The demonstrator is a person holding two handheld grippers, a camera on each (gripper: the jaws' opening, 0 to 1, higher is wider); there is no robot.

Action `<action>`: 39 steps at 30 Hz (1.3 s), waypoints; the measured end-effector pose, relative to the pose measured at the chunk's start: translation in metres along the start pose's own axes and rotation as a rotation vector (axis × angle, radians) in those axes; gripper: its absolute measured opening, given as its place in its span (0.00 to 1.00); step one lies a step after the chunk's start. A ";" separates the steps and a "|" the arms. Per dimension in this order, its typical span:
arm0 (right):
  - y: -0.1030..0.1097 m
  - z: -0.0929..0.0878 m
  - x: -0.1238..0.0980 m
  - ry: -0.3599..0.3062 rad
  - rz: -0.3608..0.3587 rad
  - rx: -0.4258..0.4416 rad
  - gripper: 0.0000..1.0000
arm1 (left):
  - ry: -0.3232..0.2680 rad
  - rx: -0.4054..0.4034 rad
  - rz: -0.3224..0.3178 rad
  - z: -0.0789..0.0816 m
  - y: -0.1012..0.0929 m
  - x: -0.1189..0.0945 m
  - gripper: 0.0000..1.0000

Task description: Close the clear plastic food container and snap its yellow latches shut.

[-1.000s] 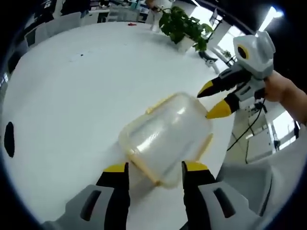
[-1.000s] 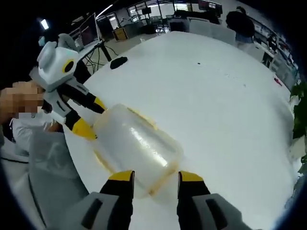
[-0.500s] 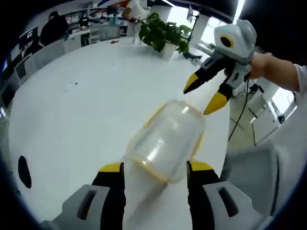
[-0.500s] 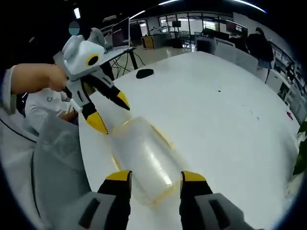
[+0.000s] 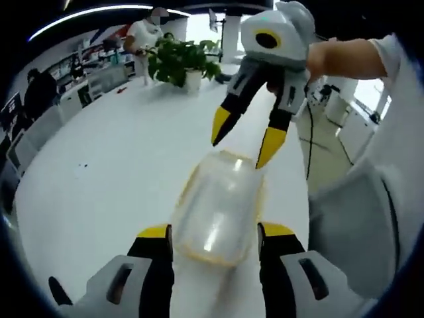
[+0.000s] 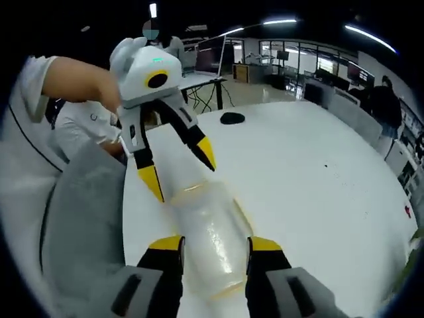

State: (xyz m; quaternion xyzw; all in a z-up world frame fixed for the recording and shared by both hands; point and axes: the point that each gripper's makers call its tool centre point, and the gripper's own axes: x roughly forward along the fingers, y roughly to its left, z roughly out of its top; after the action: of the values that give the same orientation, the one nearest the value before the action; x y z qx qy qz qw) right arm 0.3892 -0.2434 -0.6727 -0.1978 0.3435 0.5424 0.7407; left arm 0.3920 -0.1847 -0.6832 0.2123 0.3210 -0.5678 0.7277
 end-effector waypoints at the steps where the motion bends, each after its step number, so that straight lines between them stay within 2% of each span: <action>1: 0.001 0.001 0.000 -0.003 0.006 -0.011 0.35 | -0.010 0.008 -0.002 0.003 -0.001 0.001 0.48; 4: 0.005 0.002 0.002 0.000 0.033 -0.029 0.34 | 0.000 0.039 -0.011 0.005 -0.003 0.003 0.47; 6: 0.004 -0.001 0.004 0.027 0.029 -0.067 0.33 | 0.016 0.087 -0.006 0.005 -0.001 0.006 0.45; 11: 0.003 0.002 0.011 0.023 0.040 -0.086 0.33 | 0.003 0.117 -0.029 0.009 -0.006 0.011 0.37; 19: 0.003 0.000 0.020 0.034 0.046 -0.142 0.33 | 0.009 0.154 -0.049 0.013 -0.012 0.026 0.33; 21: 0.001 -0.003 0.022 0.053 0.045 -0.166 0.33 | 0.019 0.168 -0.044 0.013 -0.012 0.029 0.34; 23: 0.001 -0.005 0.025 0.070 0.046 -0.220 0.34 | 0.058 0.197 -0.045 0.008 -0.010 0.033 0.33; 24: 0.001 -0.007 0.026 0.077 0.049 -0.223 0.34 | 0.074 0.218 -0.031 0.005 -0.008 0.035 0.33; 27: 0.000 -0.009 0.031 0.088 0.052 -0.238 0.34 | 0.057 0.205 -0.049 0.008 -0.014 0.040 0.33; 30: -0.005 -0.010 0.035 0.097 0.050 -0.238 0.33 | 0.072 0.244 -0.053 0.007 -0.015 0.044 0.32; 31: -0.009 -0.014 0.036 0.127 0.036 -0.239 0.33 | 0.073 0.239 -0.055 0.007 -0.016 0.045 0.31; 35: -0.008 -0.012 0.038 0.111 0.053 -0.245 0.33 | 0.081 0.239 -0.052 0.005 -0.016 0.047 0.32; 38: -0.014 -0.012 0.040 0.121 0.039 -0.252 0.37 | 0.078 0.245 -0.068 0.004 -0.022 0.049 0.32; 39: -0.017 -0.010 0.041 0.119 0.030 -0.245 0.41 | 0.073 0.252 -0.071 0.004 -0.024 0.049 0.32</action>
State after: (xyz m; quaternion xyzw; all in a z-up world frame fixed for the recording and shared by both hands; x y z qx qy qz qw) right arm 0.4092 -0.2288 -0.7108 -0.3133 0.3209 0.5786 0.6812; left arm 0.3773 -0.2273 -0.7137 0.3112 0.2809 -0.6209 0.6624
